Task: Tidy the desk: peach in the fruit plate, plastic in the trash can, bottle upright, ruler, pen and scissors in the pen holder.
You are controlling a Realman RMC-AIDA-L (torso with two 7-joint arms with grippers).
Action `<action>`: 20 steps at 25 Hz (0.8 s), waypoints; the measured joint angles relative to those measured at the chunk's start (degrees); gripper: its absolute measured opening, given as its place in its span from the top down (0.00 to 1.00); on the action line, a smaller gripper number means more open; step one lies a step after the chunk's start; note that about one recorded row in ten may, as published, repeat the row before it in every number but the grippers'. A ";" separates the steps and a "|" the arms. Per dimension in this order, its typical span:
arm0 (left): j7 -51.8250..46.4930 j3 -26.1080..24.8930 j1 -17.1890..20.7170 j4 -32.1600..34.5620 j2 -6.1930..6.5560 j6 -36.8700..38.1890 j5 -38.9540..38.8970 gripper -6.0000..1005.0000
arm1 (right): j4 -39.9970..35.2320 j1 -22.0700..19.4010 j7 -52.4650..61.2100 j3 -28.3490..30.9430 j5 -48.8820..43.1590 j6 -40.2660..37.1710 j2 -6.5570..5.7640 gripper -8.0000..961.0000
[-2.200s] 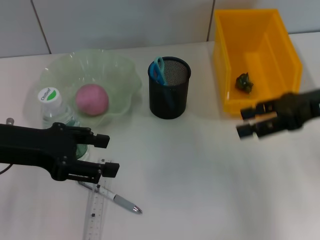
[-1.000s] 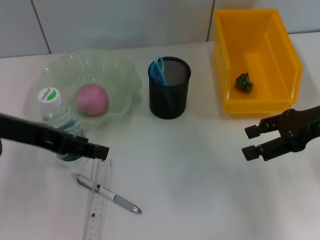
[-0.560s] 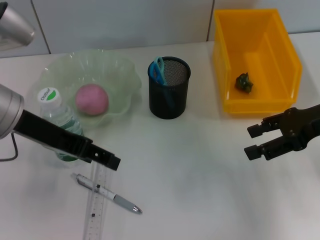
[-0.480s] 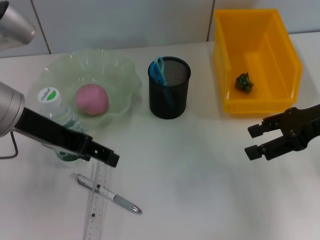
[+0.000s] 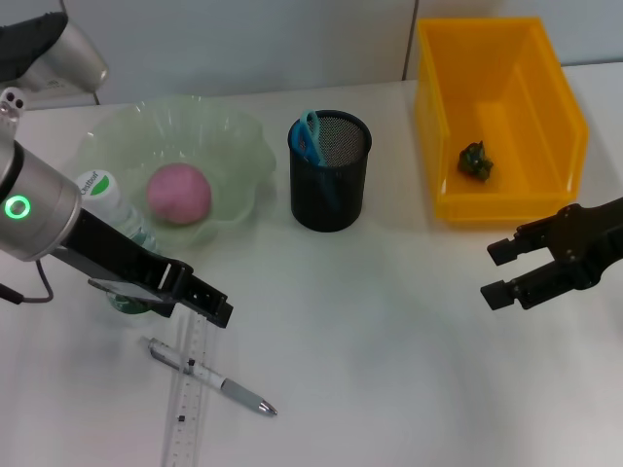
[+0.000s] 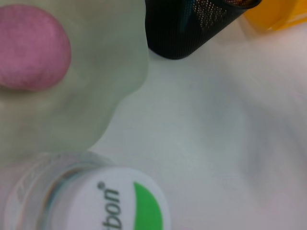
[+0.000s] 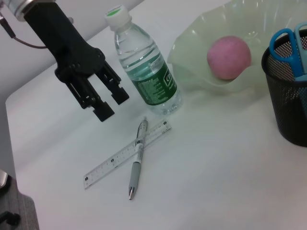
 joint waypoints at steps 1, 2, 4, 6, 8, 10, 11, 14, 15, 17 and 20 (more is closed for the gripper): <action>-0.03 0.08 -0.08 -0.50 0.00 -0.49 -0.02 0.22 | 0.00 0.00 0.00 0.00 0.00 0.00 0.00 0.13; -0.04 0.11 -0.17 -1.00 0.00 -0.93 -0.04 0.22 | 0.00 0.07 0.02 0.00 -0.14 -0.03 0.00 0.13; -0.05 0.14 -0.31 -1.87 0.00 -1.53 -0.02 0.22 | 0.00 0.36 0.08 0.14 -0.75 -0.13 -0.02 0.13; -0.04 0.11 -0.37 -2.48 0.02 -1.88 0.08 0.22 | 0.00 0.62 0.13 0.32 -1.23 -0.23 -0.05 0.13; -0.02 -0.02 -0.33 -2.58 0.09 -1.92 0.17 0.22 | 0.00 0.72 0.17 0.38 -1.39 -0.27 -0.06 0.13; -0.02 -0.12 0.02 -2.60 0.16 -1.94 0.33 0.22 | 0.00 0.82 0.22 0.40 -1.40 -0.29 -0.07 0.13; -0.02 -0.10 0.08 -2.60 0.16 -1.95 0.35 0.22 | 0.01 0.84 0.23 0.40 -1.41 -0.29 -0.08 0.13; -0.01 0.07 0.28 -2.63 0.17 -2.12 0.48 0.22 | 0.02 0.85 0.44 0.41 -1.70 -0.09 -0.08 0.13; -0.01 0.07 0.28 -2.63 0.17 -2.12 0.48 0.22 | 0.03 0.84 0.55 0.43 -1.88 0.02 -0.08 0.13; -0.01 0.07 0.28 -2.63 0.17 -2.12 0.48 0.22 | 0.04 0.76 0.74 0.49 -2.14 0.11 -0.08 0.13; 0.31 0.53 0.66 -2.93 0.27 -3.07 0.66 0.22 | 0.04 0.65 0.99 0.55 -2.15 0.14 -0.08 0.13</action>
